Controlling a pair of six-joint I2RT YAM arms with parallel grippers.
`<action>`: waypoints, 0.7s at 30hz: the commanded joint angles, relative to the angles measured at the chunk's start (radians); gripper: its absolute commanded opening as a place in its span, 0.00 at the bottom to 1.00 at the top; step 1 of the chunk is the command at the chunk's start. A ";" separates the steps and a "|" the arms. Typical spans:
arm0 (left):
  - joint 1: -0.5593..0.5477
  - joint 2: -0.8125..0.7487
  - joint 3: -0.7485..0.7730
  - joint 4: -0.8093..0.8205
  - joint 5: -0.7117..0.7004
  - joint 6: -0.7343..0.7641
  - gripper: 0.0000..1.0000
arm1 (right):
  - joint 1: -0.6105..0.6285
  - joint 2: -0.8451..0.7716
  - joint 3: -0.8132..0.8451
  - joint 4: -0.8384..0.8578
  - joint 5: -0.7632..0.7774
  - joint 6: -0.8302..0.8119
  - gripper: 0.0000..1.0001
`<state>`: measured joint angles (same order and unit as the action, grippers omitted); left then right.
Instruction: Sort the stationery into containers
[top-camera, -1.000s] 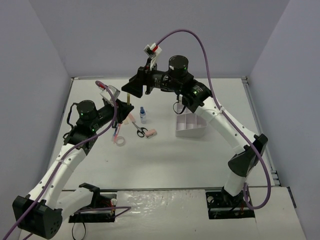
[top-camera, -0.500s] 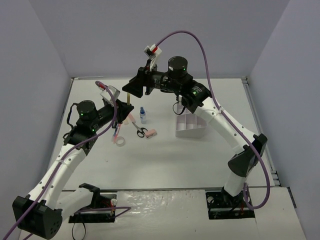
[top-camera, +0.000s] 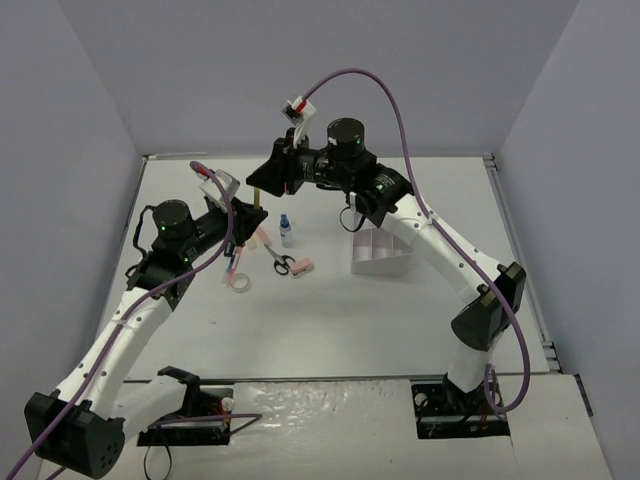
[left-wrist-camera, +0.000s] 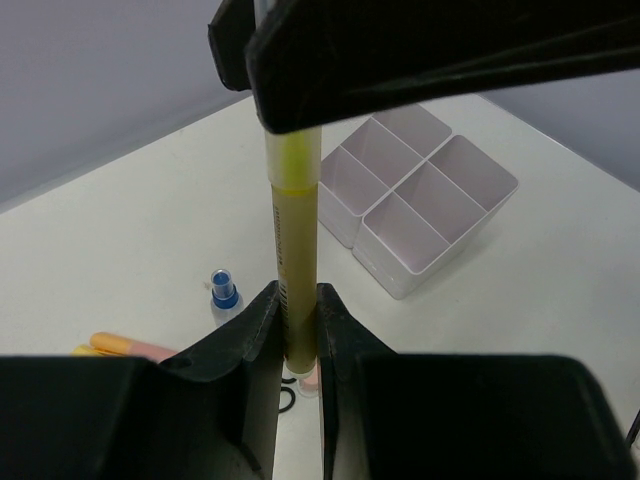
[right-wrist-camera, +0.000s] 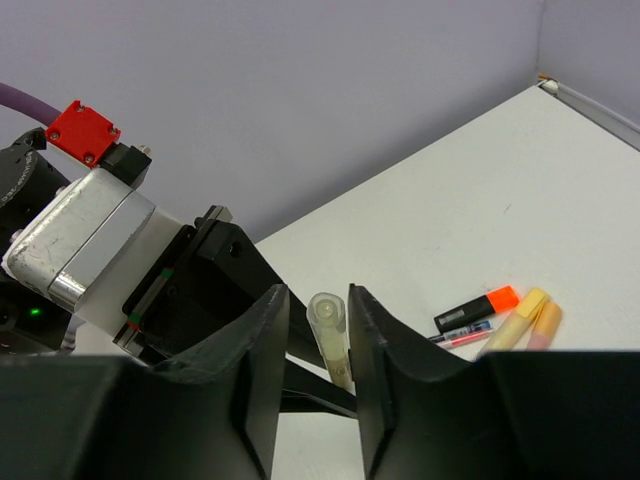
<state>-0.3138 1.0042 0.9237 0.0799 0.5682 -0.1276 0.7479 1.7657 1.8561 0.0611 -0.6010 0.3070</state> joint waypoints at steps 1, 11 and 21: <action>0.001 -0.006 0.084 0.068 0.003 -0.009 0.00 | 0.005 -0.018 0.005 0.091 -0.006 -0.005 0.22; 0.005 0.006 0.124 0.091 -0.030 -0.116 0.00 | 0.076 -0.043 -0.061 0.071 0.078 -0.138 0.00; 0.044 0.022 0.212 0.142 -0.011 -0.185 0.00 | 0.115 -0.098 -0.272 0.068 0.170 -0.190 0.00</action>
<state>-0.3065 1.0504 0.9713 -0.0178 0.5767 -0.2497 0.8148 1.7071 1.6752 0.2179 -0.4261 0.1554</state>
